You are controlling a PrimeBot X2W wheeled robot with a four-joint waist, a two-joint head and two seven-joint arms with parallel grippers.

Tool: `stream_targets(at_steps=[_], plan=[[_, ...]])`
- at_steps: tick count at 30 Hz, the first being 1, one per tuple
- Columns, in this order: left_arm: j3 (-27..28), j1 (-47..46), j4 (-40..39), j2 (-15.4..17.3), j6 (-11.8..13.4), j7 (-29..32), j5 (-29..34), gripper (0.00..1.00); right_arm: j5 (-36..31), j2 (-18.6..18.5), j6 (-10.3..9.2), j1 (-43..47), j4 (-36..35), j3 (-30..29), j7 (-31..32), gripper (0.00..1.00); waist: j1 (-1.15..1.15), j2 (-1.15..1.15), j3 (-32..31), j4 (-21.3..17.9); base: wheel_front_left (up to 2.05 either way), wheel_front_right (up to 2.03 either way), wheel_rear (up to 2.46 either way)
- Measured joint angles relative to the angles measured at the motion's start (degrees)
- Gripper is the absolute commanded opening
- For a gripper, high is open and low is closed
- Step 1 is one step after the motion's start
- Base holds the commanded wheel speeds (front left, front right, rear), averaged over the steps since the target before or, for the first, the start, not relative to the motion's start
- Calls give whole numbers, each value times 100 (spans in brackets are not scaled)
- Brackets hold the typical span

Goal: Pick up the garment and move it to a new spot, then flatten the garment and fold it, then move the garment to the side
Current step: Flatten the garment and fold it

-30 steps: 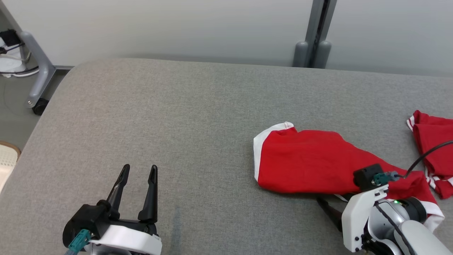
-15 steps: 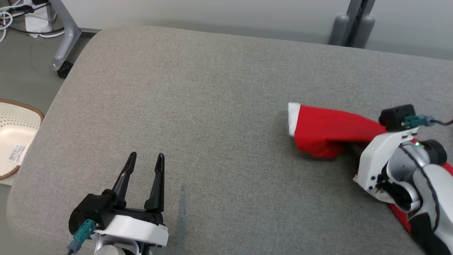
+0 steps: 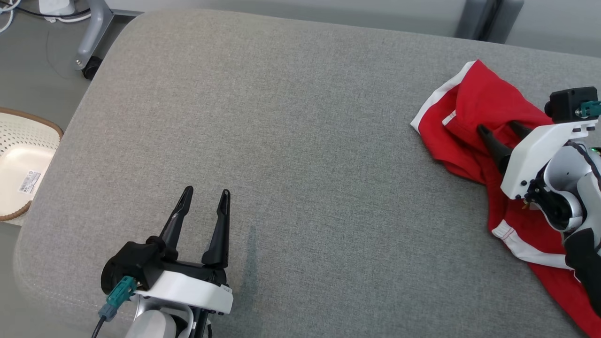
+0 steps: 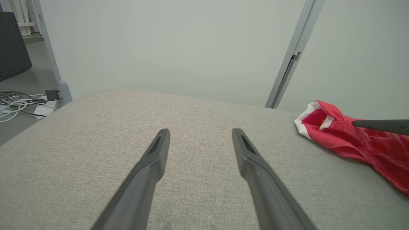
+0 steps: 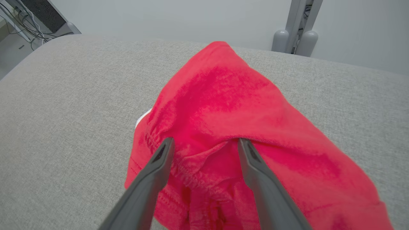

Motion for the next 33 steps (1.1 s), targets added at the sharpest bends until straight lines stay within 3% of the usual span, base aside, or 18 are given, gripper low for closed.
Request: stream_targets(at_steps=[8,18,25,33], plan=[[47,20,89,1,4,0,40,100,202,18,0,69,143,438,-645,100,0,0,-295,-158,0,0,0],[243,290,149,-1,-45,0,155,100,425,-121,0,1140,-474,671,-1285,100,0,0,-826,-574,0,0,0],[335,386,108,2,-67,0,214,100,382,-98,0,1946,-877,627,-1271,100,0,0,-995,-883,0,0,0],[285,384,96,1,-73,0,203,100,32,115,0,1952,-913,494,-954,100,0,0,-976,-941,0,0,0]])
